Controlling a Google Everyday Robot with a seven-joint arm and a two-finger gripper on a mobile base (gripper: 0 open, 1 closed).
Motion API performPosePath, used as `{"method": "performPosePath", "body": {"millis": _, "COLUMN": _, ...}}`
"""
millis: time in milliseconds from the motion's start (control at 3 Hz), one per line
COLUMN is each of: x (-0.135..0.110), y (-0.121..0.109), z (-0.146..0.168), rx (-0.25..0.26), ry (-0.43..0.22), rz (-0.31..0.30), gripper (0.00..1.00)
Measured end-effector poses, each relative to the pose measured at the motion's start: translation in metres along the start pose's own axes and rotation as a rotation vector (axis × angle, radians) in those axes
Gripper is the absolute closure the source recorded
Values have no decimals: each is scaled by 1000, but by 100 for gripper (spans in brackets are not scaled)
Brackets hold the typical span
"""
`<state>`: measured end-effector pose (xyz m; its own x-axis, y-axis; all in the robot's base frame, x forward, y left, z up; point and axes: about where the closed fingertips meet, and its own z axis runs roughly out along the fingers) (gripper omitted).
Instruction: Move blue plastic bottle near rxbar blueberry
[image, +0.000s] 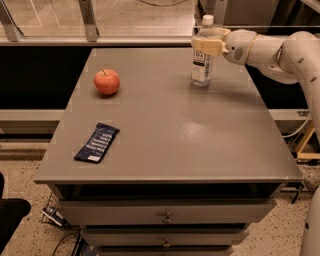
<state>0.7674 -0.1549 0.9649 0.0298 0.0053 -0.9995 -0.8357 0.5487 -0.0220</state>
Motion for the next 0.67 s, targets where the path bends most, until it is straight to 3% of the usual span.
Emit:
{"method": "performPosePath", "body": {"millis": 333, "x": -10, "y": 2, "z": 0, "rx": 8, "ry": 8, "rz": -13, "gripper": 100}}
{"method": "performPosePath", "body": {"millis": 667, "x": -40, "y": 15, "z": -10, "rx": 24, "ry": -7, "rz": -44, "gripper": 100}}
